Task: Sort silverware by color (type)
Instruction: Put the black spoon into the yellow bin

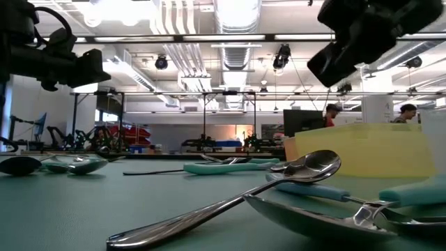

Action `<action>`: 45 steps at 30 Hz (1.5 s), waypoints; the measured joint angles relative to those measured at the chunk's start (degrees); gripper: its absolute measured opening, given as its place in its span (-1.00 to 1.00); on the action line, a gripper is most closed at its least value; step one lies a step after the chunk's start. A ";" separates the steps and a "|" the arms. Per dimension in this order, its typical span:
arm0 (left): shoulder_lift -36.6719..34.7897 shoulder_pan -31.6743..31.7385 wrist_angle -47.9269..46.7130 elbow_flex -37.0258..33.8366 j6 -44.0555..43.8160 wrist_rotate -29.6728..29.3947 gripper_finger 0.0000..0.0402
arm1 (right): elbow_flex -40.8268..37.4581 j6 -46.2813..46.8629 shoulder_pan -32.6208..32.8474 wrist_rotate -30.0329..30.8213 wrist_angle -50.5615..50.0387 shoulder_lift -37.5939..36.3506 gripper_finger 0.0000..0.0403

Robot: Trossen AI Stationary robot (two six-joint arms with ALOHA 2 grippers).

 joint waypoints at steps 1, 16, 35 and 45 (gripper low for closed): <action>0.02 0.02 0.01 0.00 0.00 0.00 -0.62 | 0.80 -1.03 1.55 -0.02 -0.06 1.55 -0.47; 0.01 0.01 -0.02 0.00 0.01 0.01 -0.62 | 18.16 -7.68 18.24 0.18 -0.03 25.17 -0.47; 0.00 0.01 -0.12 0.00 0.01 0.00 -0.62 | 36.22 -8.80 19.21 1.64 -0.43 48.63 -0.47; 0.02 0.02 -0.45 -0.01 0.00 0.00 -0.62 | 38.28 -9.69 19.24 5.20 -0.65 53.65 -0.47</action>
